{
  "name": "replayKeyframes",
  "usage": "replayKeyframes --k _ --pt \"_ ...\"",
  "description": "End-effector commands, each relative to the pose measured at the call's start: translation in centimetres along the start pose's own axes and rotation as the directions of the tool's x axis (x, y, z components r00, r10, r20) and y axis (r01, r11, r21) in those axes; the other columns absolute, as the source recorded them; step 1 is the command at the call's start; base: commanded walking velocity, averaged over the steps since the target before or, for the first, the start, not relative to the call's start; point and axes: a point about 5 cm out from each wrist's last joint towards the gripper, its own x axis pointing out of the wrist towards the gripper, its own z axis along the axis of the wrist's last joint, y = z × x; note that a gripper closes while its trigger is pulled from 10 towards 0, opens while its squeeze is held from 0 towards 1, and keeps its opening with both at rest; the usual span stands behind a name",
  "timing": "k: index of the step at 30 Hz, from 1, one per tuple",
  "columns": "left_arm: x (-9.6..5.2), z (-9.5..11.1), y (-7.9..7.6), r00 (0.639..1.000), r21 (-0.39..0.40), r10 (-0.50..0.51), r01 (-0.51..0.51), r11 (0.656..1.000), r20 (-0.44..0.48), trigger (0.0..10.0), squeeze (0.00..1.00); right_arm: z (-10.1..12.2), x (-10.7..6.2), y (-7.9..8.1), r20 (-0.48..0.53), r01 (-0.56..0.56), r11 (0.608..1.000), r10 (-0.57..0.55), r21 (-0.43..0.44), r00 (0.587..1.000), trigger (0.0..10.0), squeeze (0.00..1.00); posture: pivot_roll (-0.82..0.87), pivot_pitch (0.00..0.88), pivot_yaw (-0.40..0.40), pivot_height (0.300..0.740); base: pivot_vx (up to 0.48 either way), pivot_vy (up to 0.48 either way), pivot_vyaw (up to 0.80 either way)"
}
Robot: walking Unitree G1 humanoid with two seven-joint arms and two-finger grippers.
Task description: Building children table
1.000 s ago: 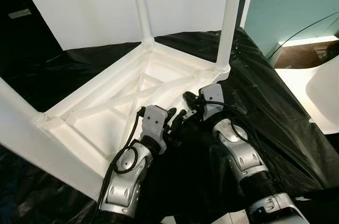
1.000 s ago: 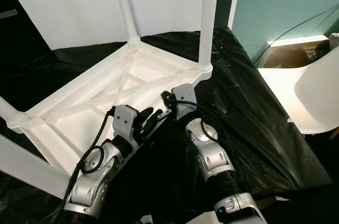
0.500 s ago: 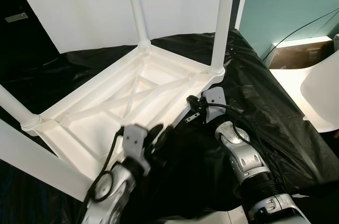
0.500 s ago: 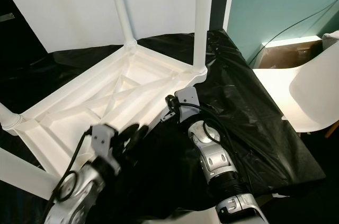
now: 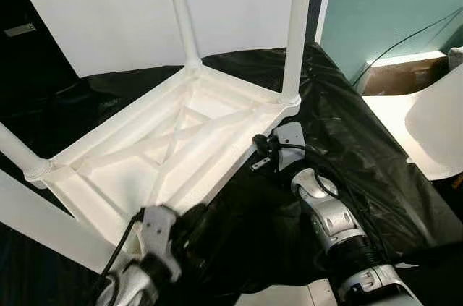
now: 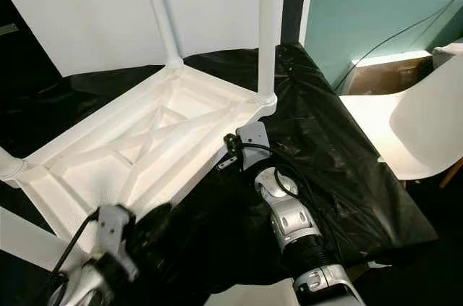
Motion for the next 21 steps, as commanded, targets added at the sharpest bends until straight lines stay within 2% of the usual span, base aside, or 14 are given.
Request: replayKeyframes --k 1,5,9,10,14,15,18,19,21 --pt "-0.6 0.1 0.1 1.0 0.025 -0.026 0.026 0.999 -0.002 10.0 0.0 -0.2 0.2 0.5 -0.008 -0.02 1.0 0.02 0.002 1.0 10.0 0.0 0.0 0.0 0.078 0.74 0.0 0.0 0.0" --pt "-1.4 -0.2 0.2 1.0 0.024 0.02 -0.02 1.0 -0.015 10.0 0.0 -0.1 0.3 0.7 -0.007 -0.025 1.0 0.025 0.004 1.0 10.0 0.0 0.0 0.0 0.077 0.74 0.0 0.0 0.0" --pt "-3.0 -0.8 0.1 0.995 0.008 0.064 -0.063 0.998 -0.074 10.0 0.0 -0.2 0.4 0.7 -0.007 -0.026 1.0 0.026 0.005 1.0 10.0 0.0 0.02 0.0 0.083 0.74 0.0 0.0 0.0" --pt "-3.0 -0.8 0.1 0.995 0.008 0.064 -0.063 0.998 -0.074 10.0 0.0 -0.2 0.4 0.7 -0.007 -0.026 1.0 0.026 0.005 1.0 10.0 0.0 0.02 0.0 0.083 0.74 0.0 0.0 0.0" --pt "-5.1 -1.1 0.1 0.987 0.006 0.112 -0.112 0.994 -0.114 10.0 0.0 -0.3 0.4 0.7 -0.01 -0.028 1.0 0.028 0.009 1.0 10.0 0.0 0.04 0.0 0.082 0.74 0.0 0.0 0.0" --pt "-5.1 -1.1 0.1 0.987 0.006 0.112 -0.112 0.994 -0.114 10.0 0.0 -0.3 0.4 0.7 -0.01 -0.028 1.0 0.028 0.009 1.0 10.0 0.0 0.04 0.0 0.082 0.74 0.0 0.0 0.0" --pt "-7.1 -1.3 0.4 0.973 0.019 0.149 -0.149 0.989 -0.176 10.0 0.0 -0.4 0.5 1.0 -0.013 -0.039 0.999 0.039 0.012 0.999 10.0 0.0 0.06 0.0 0.078 0.74 0.0 0.0 0.0" --pt "-7.1 -1.3 0.4 0.973 0.019 0.149 -0.149 0.989 -0.176 10.0 0.0 -0.4 0.5 1.0 -0.013 -0.039 0.999 0.039 0.012 0.999 10.0 0.0 0.06 0.0 0.078 0.74 0.0 0.0 0.0" --pt "-8.3 -1.4 0.8 0.961 0.034 0.171 -0.167 0.985 -0.217 10.0 0.0 -0.3 0.7 1.2 -0.01 -0.047 0.999 0.048 0.015 0.999 10.0 0.0 0.07 0.0 0.072 0.74 0.0 0.0 0.0"
